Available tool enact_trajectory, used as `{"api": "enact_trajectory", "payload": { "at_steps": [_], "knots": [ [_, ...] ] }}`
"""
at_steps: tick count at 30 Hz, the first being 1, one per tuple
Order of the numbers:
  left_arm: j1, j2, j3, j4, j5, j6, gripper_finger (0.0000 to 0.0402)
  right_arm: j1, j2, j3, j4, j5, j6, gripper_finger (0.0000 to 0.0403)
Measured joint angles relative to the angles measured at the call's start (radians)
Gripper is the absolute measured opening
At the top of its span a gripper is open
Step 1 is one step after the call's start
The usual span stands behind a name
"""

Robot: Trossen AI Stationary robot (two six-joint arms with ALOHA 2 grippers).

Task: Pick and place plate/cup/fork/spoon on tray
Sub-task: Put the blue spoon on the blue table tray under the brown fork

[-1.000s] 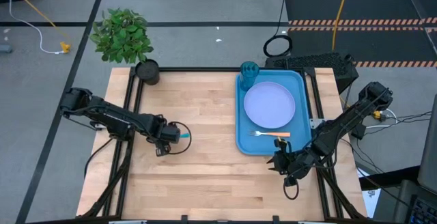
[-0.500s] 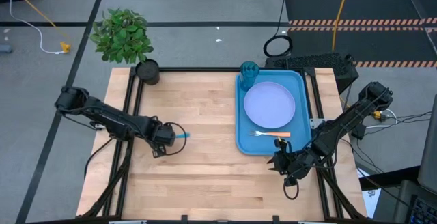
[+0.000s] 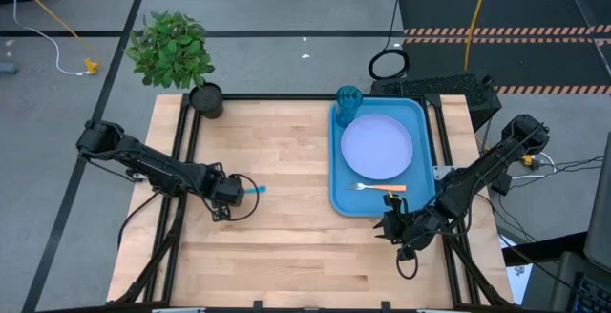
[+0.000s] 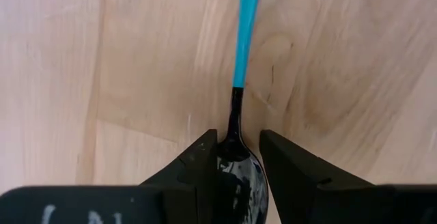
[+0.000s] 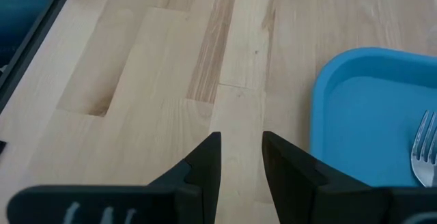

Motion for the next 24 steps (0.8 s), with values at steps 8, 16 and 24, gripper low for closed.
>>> {"api": "enact_trajectory", "payload": {
  "at_steps": [8,16,24],
  "knots": [
    [0.0,-0.049,-0.007,0.004,-0.014,-0.045,0.012,0.0,0.0,0.0,0.0,0.001,0.0,0.0098],
    [0.002,-0.083,-0.003,0.06,-0.055,-0.03,0.012,0.0,0.0,0.0,0.002,0.002,-0.001,0.0098],
    [0.002,-0.078,-0.038,0.076,-0.046,-0.011,0.012,0.0,0.0,0.0,0.007,0.002,0.0,0.0098]
  ]
}}
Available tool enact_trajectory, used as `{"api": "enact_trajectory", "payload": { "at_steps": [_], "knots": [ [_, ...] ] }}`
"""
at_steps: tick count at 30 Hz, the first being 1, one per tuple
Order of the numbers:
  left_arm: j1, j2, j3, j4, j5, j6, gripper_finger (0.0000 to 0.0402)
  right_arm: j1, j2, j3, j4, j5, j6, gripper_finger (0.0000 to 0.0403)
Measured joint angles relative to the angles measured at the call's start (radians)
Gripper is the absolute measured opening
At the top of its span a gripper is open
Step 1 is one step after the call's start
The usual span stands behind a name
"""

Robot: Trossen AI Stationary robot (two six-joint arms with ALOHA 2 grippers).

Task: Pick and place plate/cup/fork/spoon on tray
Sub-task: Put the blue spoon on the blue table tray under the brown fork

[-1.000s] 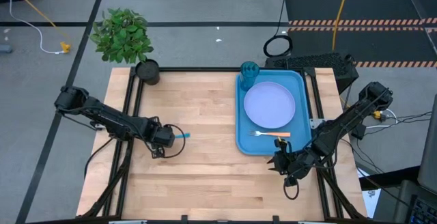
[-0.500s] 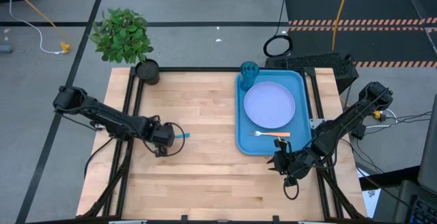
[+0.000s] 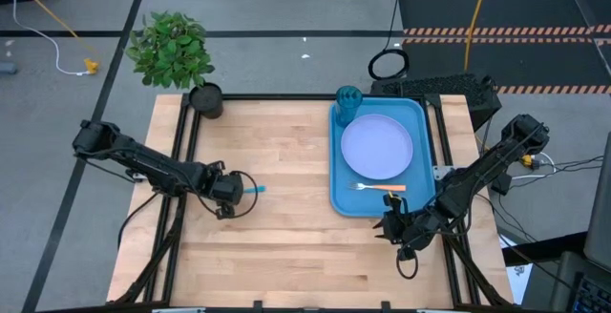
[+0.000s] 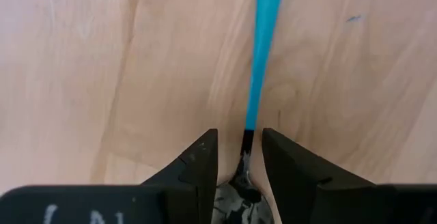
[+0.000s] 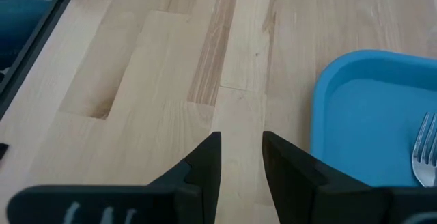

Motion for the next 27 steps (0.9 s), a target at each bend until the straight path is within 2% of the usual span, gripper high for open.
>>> {"api": "enact_trajectory", "payload": {
  "at_steps": [4,10,20,27],
  "knots": [
    [-0.001,-0.008,-0.052,0.07,0.002,-0.008,0.0119,0.0,0.0,0.0,0.001,-0.002,0.006,0.0098],
    [-0.017,-0.012,-0.067,0.079,-0.007,-0.015,0.0114,0.0,0.0,0.0,0.001,-0.003,0.005,0.0098],
    [-0.025,-0.045,-0.072,0.085,0.011,-0.026,0.0013,0.0,0.0,0.0,0.001,-0.003,0.0,0.0098],
    [-0.025,-0.044,-0.072,0.105,-0.004,-0.05,0.0027,0.0,0.0,0.0,0.015,0.001,0.0,0.0098]
  ]
}}
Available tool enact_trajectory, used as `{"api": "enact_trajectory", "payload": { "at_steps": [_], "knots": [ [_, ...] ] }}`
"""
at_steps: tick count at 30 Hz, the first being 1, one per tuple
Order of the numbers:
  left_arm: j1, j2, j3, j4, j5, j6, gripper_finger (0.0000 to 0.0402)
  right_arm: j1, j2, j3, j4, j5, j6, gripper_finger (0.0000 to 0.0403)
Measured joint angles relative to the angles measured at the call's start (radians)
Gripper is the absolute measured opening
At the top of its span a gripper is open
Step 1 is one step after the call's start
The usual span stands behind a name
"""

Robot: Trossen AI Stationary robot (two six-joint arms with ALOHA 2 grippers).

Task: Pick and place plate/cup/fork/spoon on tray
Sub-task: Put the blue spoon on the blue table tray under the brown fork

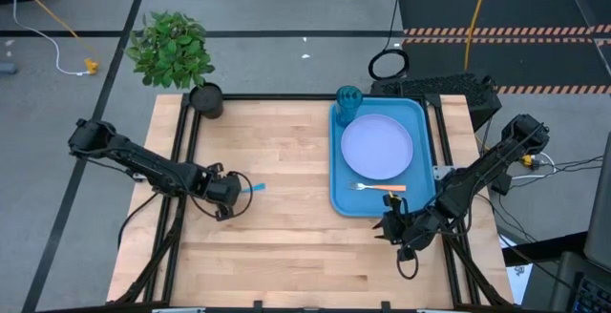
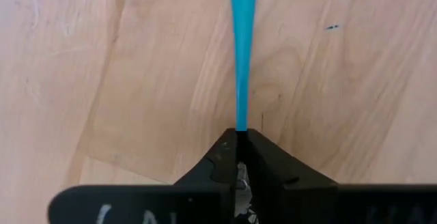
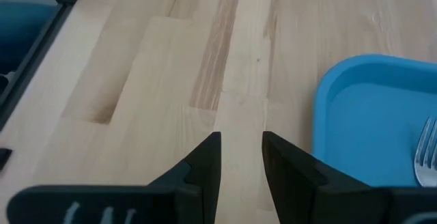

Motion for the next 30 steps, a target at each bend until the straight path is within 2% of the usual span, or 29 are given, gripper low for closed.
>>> {"api": "enact_trajectory", "payload": {
  "at_steps": [5,12,15,19,26,30],
  "knots": [
    [0.001,0.004,0.027,0.028,-0.027,0.002,0.0009,-0.001,0.0,0.0,0.055,0.067,0.01,0.0098],
    [-0.004,0.008,0.105,0.139,-0.039,0.03,0.0011,-0.001,0.0,-0.001,0.126,0.308,0.042,0.0098],
    [-0.014,0.033,0.165,0.165,-0.047,0.043,0.0007,-0.001,0.0,-0.001,0.168,0.337,0.024,0.0098],
    [-0.035,0.11,0.281,0.168,-0.107,0.096,0.0009,-0.003,0.0,-0.001,0.25,0.341,-0.032,0.0099],
    [-0.063,0.318,0.539,0.164,-0.186,0.232,0.0007,-0.007,0.0,0.0,0.462,0.341,-0.243,0.0099],
    [-0.071,0.455,0.691,0.154,-0.223,0.309,0.0008,-0.007,0.0,0.002,0.51,0.341,-0.306,0.0099]
  ]
}}
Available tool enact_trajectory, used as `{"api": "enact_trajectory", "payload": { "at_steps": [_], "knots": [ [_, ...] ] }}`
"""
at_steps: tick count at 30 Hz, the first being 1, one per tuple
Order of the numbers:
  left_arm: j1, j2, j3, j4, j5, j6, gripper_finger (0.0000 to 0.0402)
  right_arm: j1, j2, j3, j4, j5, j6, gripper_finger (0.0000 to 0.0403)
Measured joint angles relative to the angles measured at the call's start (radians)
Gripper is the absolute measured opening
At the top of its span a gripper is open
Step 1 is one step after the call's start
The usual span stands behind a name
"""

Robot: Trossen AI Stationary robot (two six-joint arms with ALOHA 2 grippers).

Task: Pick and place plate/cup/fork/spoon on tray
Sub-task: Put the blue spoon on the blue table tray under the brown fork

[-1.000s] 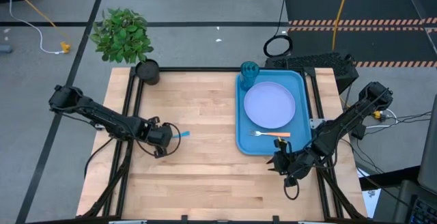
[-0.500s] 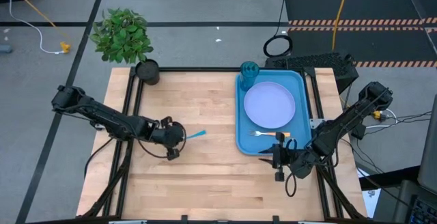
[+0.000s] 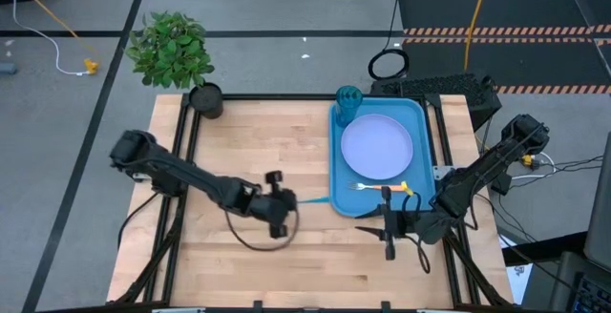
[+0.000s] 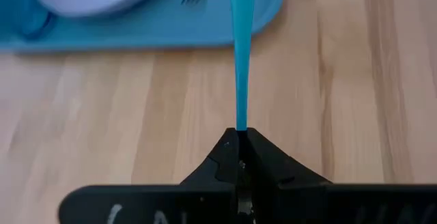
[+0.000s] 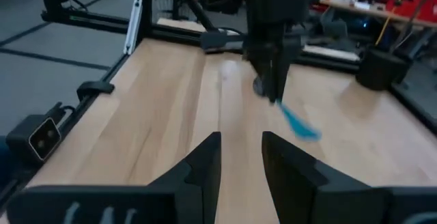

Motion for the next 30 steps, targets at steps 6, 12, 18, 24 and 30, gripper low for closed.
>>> {"api": "enact_trajectory", "payload": {
  "at_steps": [6,12,18,24,30],
  "knots": [
    [0.007,0.187,0.213,0.002,-0.013,0.096,0.0007,0.0,0.015,0.069,-0.123,0.048,-0.078,0.0112],
    [0.015,0.329,0.383,-0.001,-0.031,0.15,0.0009,-0.025,0.059,0.08,-0.154,0.045,-0.077,0.0165],
    [0.032,0.413,0.465,0.003,-0.037,0.158,0.0007,-0.11,0.112,0.081,-0.185,-0.082,0.061,0.0216],
    [0.036,0.428,0.469,0.003,-0.039,0.146,0.0013,-0.167,0.17,0.124,-0.329,-0.154,0.137,0.0232],
    [0.033,0.428,0.469,0.027,-0.027,0.173,0.0007,-0.207,0.229,0.124,-0.33,-0.228,0.119,0.0215]
  ]
}}
